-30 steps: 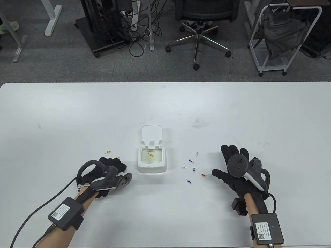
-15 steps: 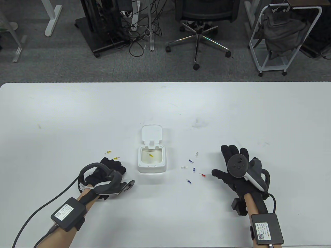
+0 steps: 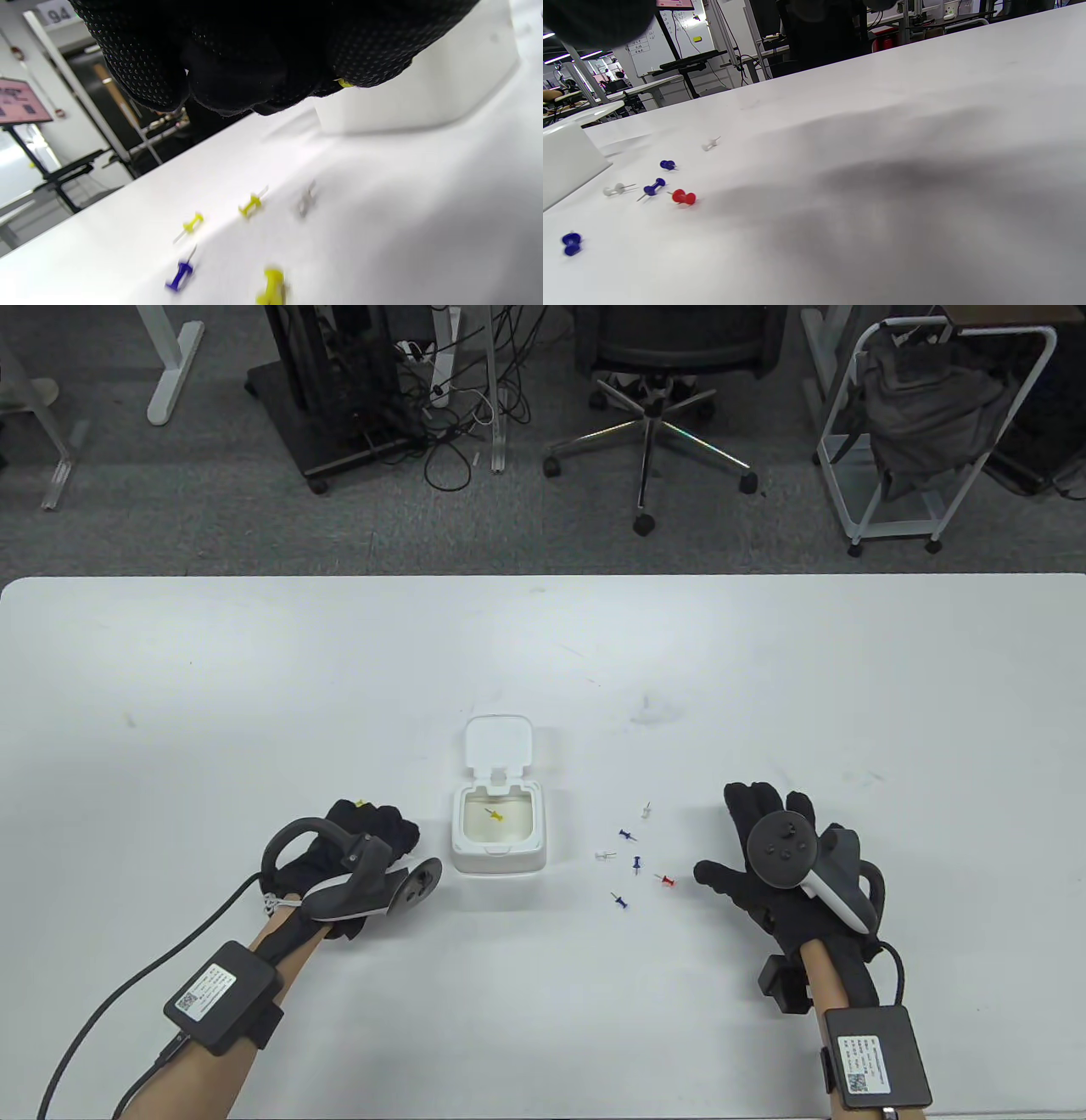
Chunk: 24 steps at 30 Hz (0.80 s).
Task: Press to open box and store push pins
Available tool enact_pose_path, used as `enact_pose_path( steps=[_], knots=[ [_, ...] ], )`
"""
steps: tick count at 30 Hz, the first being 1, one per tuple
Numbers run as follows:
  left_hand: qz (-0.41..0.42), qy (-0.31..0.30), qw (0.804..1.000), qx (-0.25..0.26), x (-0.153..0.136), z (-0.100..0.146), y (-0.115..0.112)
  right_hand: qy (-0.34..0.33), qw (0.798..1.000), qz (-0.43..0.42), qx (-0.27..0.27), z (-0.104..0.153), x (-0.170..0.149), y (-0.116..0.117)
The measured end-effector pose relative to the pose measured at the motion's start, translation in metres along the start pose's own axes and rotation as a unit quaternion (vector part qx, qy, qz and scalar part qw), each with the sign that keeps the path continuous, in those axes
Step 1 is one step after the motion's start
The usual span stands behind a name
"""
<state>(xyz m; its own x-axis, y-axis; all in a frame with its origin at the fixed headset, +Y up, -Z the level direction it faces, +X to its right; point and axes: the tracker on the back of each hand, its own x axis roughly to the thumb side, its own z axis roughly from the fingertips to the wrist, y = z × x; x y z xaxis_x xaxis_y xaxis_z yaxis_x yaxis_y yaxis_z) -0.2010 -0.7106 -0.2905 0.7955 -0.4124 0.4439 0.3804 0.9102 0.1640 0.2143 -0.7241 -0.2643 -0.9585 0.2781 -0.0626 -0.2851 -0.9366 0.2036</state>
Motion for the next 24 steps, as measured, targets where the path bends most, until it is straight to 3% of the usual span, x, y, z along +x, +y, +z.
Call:
enact_pose_path(
  steps=[6,17,24],
  knots=[
    [0.062,0.027,0.998,0.008,-0.003,-0.019,0.011,-0.006,1.0,0.001,-0.001,0.0,0.001,0.0],
    [0.073,0.019,0.997,0.017,0.025,-0.061,0.023,-0.003,1.0,0.004,-0.004,0.0,0.001,0.0],
    [0.062,0.009,0.998,0.001,0.037,-0.073,0.023,-0.002,1.0,0.004,-0.003,0.0,0.0,0.0]
  ],
)
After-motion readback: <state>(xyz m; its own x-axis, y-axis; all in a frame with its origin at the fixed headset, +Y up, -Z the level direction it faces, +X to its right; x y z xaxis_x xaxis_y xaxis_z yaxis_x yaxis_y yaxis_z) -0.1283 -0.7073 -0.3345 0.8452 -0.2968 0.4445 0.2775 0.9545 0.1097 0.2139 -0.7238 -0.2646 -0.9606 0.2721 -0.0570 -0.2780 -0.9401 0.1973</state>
